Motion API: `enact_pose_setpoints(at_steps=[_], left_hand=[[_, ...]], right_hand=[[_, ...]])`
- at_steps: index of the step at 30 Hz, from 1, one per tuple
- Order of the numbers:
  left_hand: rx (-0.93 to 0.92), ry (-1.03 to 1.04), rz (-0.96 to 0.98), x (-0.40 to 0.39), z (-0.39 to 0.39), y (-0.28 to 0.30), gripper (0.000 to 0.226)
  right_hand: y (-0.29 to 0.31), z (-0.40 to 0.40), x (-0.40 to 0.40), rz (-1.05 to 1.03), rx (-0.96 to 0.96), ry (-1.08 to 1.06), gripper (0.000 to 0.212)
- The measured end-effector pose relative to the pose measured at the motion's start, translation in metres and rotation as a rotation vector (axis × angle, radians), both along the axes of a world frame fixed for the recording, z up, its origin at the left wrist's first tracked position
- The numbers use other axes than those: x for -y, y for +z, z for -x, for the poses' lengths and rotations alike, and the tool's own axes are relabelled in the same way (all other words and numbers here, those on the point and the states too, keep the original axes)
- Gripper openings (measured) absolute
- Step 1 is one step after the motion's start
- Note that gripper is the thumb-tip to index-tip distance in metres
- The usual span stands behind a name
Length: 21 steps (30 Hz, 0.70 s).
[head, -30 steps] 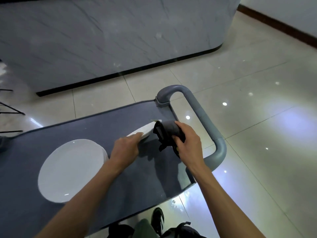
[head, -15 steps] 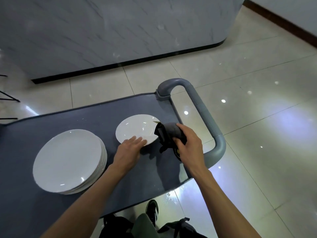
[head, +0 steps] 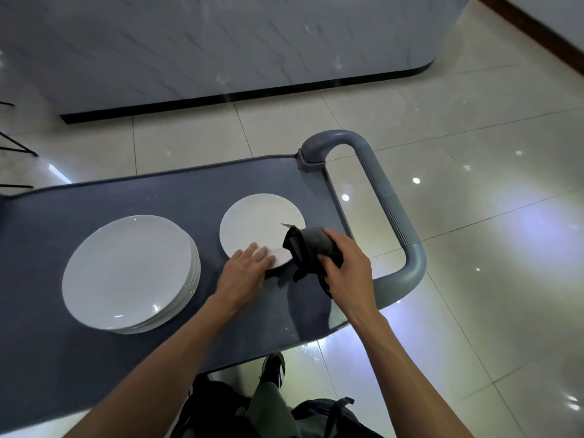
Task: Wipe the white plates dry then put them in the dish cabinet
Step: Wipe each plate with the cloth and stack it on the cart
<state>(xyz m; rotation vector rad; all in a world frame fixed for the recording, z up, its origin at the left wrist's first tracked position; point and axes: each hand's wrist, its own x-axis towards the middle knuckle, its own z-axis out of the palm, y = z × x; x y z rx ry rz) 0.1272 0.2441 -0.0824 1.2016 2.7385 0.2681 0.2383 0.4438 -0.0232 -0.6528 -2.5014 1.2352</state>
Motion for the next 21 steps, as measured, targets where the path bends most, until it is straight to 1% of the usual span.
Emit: enact_pose_setpoints(at_steps=[3, 6, 9, 12, 16, 21], left_hand=[[0.008, 0.009, 0.009, 0.000, -0.001, -0.002, 0.040], [0.028, 0.006, -0.025, 0.003, 0.000, -0.003, 0.039], [0.054, 0.032, -0.114, 0.008, -0.001, 0.004, 0.030], [0.034, 0.082, -0.204, 0.017, -0.002, 0.014, 0.023], [0.011, 0.161, -0.307, 0.030, -0.001, 0.034, 0.021], [-0.062, 0.257, -0.410, 0.062, 0.004, 0.067, 0.020]], right_hand=[[-0.001, -0.001, 0.001, 0.009, 0.000, -0.005, 0.049], [-0.001, 0.001, 0.001, 0.017, 0.013, -0.004, 0.049], [-0.001, 0.006, 0.002, 0.021, 0.016, -0.005, 0.048], [0.002, 0.013, 0.007, 0.010, 0.003, 0.019, 0.047], [0.007, 0.032, 0.020, -0.002, -0.019, 0.066, 0.047], [0.016, 0.058, 0.047, -0.003, -0.061, 0.140, 0.049]])
